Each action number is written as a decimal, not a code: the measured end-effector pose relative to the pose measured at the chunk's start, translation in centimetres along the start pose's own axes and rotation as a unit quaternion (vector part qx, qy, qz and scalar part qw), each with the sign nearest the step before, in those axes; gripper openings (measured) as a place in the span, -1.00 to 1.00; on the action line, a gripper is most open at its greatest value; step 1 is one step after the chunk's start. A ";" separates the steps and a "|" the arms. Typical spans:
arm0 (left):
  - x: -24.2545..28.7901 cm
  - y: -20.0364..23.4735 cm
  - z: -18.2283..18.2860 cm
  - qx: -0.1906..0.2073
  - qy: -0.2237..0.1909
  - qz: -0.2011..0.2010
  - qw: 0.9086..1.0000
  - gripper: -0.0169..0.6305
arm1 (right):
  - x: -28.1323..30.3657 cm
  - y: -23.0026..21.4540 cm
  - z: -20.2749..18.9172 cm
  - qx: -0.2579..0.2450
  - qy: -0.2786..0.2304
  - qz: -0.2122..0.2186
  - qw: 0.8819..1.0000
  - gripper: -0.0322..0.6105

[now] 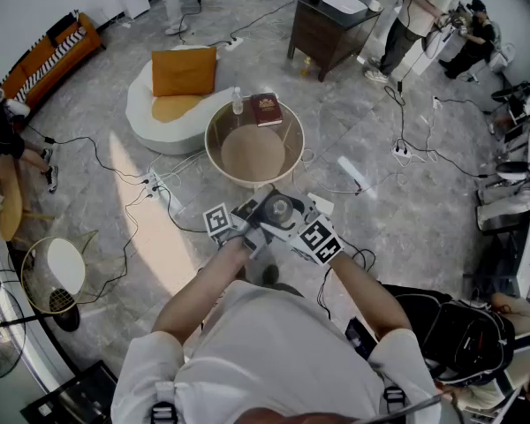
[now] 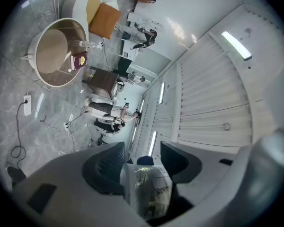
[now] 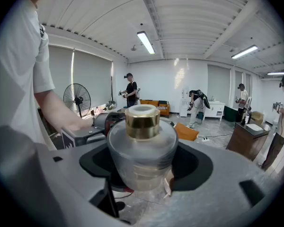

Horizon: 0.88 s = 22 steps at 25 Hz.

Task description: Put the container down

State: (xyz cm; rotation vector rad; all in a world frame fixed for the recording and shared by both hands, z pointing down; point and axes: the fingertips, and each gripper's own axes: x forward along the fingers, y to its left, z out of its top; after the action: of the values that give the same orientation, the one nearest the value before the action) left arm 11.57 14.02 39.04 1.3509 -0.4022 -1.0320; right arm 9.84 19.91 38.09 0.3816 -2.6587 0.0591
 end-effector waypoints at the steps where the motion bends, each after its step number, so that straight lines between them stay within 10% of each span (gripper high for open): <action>1: 0.3 0.1 0.1 0.000 0.000 0.000 1.000 -0.27 | 0.0 -0.3 0.0 0.001 -0.001 0.001 1.000 0.14; 22: -0.5 0.0 3.2 -0.011 0.013 0.004 1.000 -0.27 | 3.3 -0.7 0.7 0.013 0.000 -0.013 1.000 0.14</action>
State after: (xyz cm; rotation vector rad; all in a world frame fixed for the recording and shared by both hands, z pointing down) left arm 8.82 12.50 39.91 1.3404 -0.3750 -1.0079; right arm 6.91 18.30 38.88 0.4260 -2.6550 0.0862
